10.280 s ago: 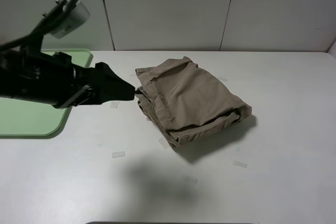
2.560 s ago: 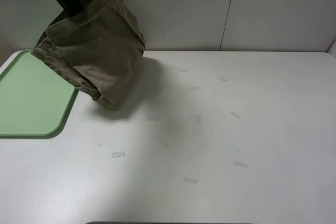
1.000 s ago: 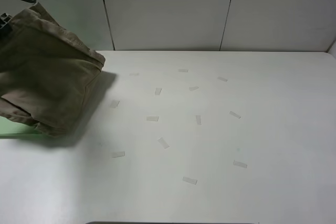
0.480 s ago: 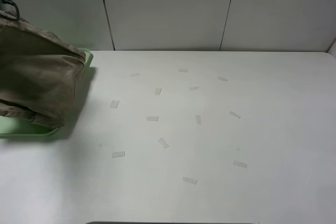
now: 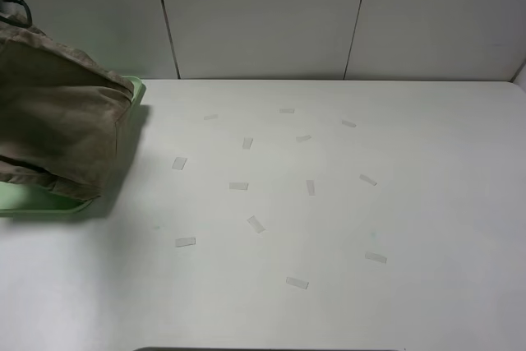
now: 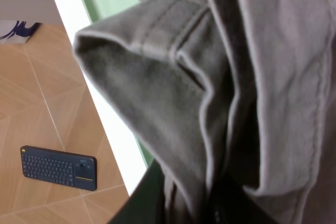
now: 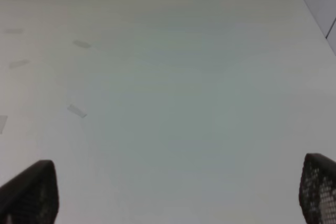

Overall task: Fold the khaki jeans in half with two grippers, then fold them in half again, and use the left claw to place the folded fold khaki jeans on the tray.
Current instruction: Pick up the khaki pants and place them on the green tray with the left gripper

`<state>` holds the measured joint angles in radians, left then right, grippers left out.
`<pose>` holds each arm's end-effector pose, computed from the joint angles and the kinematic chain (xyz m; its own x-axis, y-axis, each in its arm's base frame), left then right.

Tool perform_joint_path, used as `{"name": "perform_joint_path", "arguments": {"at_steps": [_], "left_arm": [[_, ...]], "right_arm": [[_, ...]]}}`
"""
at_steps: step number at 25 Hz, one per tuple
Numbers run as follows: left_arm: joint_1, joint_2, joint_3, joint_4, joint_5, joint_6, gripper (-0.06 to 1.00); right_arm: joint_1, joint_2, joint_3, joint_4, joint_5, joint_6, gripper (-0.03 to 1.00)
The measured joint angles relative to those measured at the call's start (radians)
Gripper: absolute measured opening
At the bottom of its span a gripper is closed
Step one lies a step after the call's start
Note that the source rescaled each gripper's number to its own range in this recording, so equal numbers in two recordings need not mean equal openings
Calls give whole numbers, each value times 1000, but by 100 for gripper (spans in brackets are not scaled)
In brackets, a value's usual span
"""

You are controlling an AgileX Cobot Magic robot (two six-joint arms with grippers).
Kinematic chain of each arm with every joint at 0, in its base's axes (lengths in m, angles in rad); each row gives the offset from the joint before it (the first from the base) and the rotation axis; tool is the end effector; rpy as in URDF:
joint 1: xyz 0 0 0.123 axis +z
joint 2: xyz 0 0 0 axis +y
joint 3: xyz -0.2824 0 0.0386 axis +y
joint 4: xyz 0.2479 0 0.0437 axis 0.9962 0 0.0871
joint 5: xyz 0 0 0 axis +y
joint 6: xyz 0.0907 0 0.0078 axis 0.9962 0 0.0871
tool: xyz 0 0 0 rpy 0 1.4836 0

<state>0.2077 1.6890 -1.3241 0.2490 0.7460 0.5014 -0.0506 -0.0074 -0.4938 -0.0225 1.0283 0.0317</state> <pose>0.3556 0.0905 0.2753 -0.8245 0.4645 -0.3232 0.2994 0.8427 0.4474 -0.0040 -0.0016 0.2781 -0.4238 0.0416 -0.9048 0.0765 0.9970 0.0100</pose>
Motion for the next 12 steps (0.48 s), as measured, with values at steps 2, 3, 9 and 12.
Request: {"name": "perform_joint_path", "arguments": {"at_steps": [2, 3, 9, 12], "left_arm": [[0, 0, 0, 0, 6, -1, 0], [0, 0, 0, 0, 8, -2, 0], [0, 0, 0, 1, 10, -4, 0], [0, 0, 0, 3, 10, -4, 0]], "right_arm": [[0, 0, 0, 0, 0, 0, 100], [0, 0, 0, 0, 0, 0, 100], [0, 0, 0, 0, 0, 0, 100], [0, 0, 0, 0, 0, 0, 100]]}}
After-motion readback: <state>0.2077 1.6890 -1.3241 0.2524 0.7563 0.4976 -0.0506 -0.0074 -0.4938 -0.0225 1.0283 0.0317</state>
